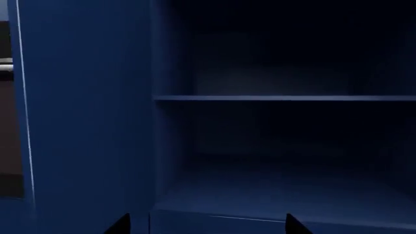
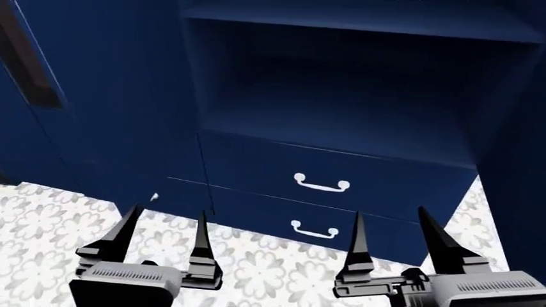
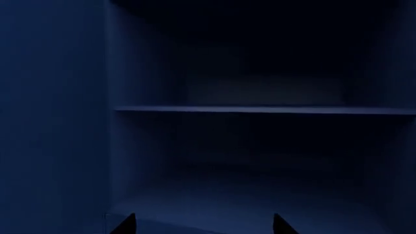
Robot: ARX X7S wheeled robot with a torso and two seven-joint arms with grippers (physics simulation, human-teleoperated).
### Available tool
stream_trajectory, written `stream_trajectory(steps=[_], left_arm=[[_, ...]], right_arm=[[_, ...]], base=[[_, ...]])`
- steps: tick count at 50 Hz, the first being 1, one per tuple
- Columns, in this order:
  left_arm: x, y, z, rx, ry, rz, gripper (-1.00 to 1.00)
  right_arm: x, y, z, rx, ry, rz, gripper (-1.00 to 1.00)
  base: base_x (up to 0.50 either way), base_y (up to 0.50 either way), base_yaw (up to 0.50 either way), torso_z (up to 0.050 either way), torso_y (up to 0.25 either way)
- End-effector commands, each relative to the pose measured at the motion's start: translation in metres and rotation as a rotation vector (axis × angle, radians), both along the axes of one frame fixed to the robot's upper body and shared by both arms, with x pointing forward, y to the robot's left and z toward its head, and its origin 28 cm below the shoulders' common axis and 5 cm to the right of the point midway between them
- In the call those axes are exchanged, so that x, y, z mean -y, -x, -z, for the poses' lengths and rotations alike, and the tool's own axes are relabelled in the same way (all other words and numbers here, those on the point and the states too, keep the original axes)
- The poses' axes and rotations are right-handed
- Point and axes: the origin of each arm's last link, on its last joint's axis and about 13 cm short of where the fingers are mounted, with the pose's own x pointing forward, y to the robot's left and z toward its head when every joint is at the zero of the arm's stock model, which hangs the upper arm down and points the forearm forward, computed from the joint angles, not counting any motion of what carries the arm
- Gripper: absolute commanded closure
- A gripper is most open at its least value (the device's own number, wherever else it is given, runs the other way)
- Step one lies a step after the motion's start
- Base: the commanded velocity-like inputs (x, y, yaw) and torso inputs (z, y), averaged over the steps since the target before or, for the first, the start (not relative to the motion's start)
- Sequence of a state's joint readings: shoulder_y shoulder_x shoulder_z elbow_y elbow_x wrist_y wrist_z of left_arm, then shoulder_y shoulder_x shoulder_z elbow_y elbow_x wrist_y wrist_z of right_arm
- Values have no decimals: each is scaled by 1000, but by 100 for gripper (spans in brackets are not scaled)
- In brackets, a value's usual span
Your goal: A wet mug is on the counter and needs to be dried. Pick it up and place it upside down in the open cabinet.
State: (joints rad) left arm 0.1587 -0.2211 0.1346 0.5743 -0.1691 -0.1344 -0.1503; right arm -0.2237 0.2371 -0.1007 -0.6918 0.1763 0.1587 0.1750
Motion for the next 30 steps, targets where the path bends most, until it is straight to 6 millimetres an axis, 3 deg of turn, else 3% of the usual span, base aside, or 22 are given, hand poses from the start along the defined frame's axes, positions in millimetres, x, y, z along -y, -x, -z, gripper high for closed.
stream_trajectory(steps=[1, 15, 23, 30], left_arm=[[0, 1, -1, 1, 5, 3, -100], [-4, 4, 0, -1, 3, 2, -100], [-2, -9, -3, -3, 1, 3, -100], [-1, -8, -3, -2, 2, 3, -100]], right_arm=[[1, 2, -1, 2, -14, -9, -100], [-2, 8, 0, 2, -14, -15, -100], [-1, -3, -2, 2, -10, -12, -100], [0, -3, -3, 2, -12, -8, -100]], base=[[42, 11, 500, 0, 0], [37, 11, 500, 0, 0], [35, 13, 500, 0, 0], [37, 16, 500, 0, 0]])
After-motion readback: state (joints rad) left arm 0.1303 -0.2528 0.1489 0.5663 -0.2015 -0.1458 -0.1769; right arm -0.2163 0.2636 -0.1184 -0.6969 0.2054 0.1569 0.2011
